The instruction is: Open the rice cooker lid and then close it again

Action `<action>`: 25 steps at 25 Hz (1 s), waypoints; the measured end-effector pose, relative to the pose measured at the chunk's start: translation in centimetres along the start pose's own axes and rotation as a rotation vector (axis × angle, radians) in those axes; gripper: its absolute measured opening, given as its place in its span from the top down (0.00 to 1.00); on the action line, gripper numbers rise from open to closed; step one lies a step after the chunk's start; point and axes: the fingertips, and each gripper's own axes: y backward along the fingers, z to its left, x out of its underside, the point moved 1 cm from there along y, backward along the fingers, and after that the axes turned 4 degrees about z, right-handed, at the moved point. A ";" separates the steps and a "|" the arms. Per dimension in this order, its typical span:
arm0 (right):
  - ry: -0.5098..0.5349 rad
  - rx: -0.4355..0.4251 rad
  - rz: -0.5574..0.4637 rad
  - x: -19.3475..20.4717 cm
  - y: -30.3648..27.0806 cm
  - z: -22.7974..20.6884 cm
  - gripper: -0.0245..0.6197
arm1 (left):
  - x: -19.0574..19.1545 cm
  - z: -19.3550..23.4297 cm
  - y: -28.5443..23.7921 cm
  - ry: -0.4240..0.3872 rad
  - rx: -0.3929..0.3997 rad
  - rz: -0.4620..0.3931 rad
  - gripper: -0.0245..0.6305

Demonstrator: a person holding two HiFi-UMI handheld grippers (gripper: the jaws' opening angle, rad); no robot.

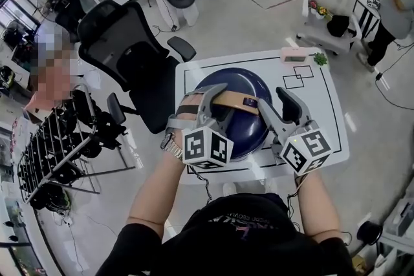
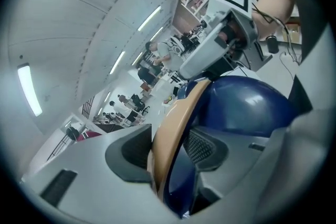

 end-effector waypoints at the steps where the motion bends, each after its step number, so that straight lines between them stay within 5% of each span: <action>1: 0.002 -0.002 -0.007 -0.2 0.0 0.2 0.60 | 0.1 0.3 0.2 0.018 -0.001 -0.008 0.68; 25: 0.030 -0.013 -0.118 -4.3 0.6 4.0 0.60 | 4.4 7.7 4.4 0.464 -0.025 -0.180 0.67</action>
